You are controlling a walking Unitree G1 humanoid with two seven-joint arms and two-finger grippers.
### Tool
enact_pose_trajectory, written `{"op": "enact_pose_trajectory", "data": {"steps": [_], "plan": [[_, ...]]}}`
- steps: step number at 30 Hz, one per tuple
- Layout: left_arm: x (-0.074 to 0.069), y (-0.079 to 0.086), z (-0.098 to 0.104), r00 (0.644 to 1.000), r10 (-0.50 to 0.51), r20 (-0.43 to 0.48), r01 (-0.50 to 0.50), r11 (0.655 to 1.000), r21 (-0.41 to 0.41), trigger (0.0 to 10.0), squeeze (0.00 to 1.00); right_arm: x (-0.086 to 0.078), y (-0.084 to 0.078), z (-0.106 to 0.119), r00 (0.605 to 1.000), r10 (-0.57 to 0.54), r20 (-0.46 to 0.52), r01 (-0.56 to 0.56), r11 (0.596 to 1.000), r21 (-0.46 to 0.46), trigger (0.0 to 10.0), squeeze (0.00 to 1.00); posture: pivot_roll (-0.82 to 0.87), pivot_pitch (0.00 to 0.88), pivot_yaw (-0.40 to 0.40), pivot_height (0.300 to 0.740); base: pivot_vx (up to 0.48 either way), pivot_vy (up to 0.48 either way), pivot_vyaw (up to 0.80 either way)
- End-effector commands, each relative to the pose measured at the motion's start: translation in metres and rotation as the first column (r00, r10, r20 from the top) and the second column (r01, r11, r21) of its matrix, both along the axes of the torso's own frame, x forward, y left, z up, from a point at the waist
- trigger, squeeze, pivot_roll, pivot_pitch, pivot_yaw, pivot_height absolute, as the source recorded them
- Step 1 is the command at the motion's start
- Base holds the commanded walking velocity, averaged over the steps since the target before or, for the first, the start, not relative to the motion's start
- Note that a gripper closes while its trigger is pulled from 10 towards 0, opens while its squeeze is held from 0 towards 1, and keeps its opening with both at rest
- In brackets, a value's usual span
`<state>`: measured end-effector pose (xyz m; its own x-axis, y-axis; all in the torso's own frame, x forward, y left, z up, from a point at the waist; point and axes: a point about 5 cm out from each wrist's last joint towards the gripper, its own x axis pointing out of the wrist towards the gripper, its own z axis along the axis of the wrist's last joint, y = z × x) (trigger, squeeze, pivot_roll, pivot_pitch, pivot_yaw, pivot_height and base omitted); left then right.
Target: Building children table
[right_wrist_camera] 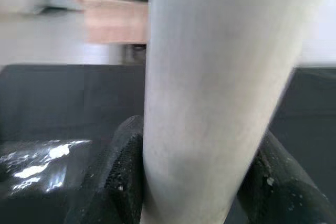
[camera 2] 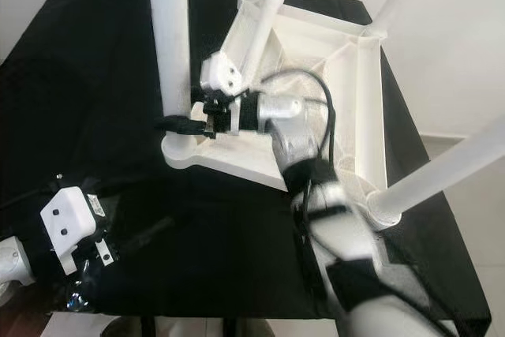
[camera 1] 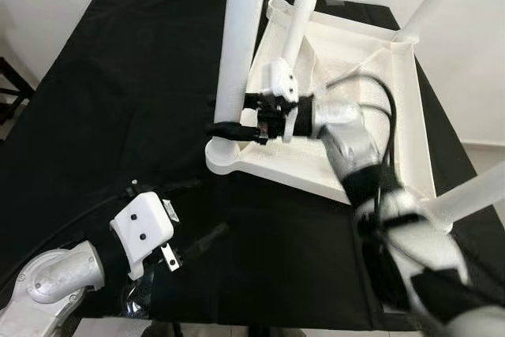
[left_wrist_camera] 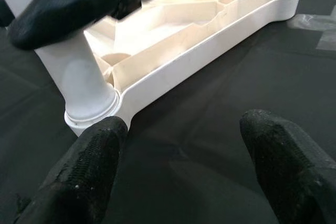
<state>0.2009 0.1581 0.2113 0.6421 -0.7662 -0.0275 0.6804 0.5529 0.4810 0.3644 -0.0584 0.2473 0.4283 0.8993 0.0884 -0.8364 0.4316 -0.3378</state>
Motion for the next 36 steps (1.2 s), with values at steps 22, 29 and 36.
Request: {"op": "enact_pose_trajectory", "data": {"steps": [22,29,36], "plan": [[0.012,0.002,-0.003,0.999,0.045,0.006,-0.045,0.999,-0.011,10.0,0.00,-0.047,0.026,-0.011,0.973,-0.127,-0.194,0.157,0.977,0.147,10.0,1.00,0.13,0.216,-0.140,0.740,0.000,0.000,0.00],[0.027,0.011,-0.005,0.980,0.199,-0.017,-0.200,0.975,-0.097,10.0,0.00,-0.064,0.008,-0.019,0.988,-0.053,-0.147,0.073,0.988,0.135,10.0,1.00,0.11,0.217,-0.137,0.740,0.000,0.000,0.00],[0.041,0.030,-0.007,0.925,0.374,-0.068,-0.377,0.877,-0.299,10.0,0.00,-0.073,-0.018,-0.060,0.956,-0.183,-0.231,0.212,0.971,0.110,10.0,0.00,0.08,0.214,-0.120,0.740,0.000,0.000,0.00]]}}
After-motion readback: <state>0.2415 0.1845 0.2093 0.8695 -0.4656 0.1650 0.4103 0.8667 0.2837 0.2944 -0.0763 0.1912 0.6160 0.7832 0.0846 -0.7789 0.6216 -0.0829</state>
